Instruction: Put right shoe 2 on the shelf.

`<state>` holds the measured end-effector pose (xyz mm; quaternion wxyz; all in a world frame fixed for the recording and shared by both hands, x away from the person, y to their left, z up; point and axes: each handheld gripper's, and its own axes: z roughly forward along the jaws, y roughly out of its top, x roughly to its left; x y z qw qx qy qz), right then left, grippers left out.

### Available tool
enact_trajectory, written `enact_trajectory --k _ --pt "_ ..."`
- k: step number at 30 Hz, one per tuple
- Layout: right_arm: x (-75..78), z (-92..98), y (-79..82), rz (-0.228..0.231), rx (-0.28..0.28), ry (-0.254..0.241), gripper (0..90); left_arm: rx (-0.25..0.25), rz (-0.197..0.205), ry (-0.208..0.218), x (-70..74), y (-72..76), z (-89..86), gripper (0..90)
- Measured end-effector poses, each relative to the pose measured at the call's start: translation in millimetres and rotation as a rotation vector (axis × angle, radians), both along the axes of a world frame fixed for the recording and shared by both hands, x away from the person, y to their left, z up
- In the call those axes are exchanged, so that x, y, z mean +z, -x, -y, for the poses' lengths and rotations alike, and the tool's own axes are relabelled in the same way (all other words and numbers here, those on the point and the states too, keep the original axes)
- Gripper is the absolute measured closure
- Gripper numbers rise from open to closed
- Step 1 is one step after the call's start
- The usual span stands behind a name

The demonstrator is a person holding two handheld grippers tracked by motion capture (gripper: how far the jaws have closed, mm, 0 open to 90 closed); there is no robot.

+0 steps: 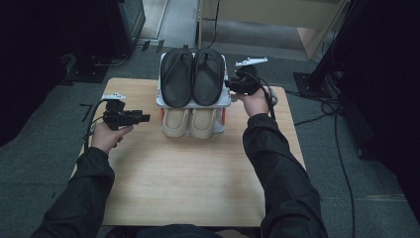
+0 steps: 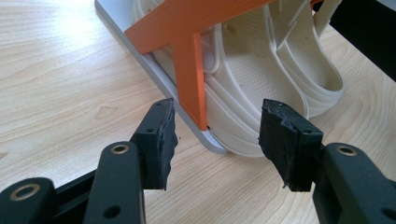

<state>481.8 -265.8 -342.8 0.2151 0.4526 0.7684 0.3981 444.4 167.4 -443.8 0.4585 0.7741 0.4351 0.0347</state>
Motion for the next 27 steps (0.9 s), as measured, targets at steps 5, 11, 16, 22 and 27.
enact_trajectory --k 5,11,16,22,27 --pt "1.6 7.0 11.8 0.051 0.027 -0.036 60.3 -0.003 0.001 -0.009 0.4 0.9 0.8 46.2" --pt "-2.6 15.8 23.8 0.065 0.051 -0.058 57.2 -0.006 0.003 -0.016 0.8 2.3 2.2 46.1" --pt "-7.4 24.5 34.3 0.065 0.067 -0.052 53.7 -0.004 0.006 -0.018 1.8 6.4 2.1 46.0" --pt "-17.5 30.9 46.2 0.075 0.078 -0.058 51.7 -0.006 0.005 -0.028 0.7 10.5 3.5 45.3" --pt "-31.5 35.2 56.3 0.046 0.088 -0.071 51.1 -0.022 0.007 -0.043 1.0 13.9 6.5 44.2"
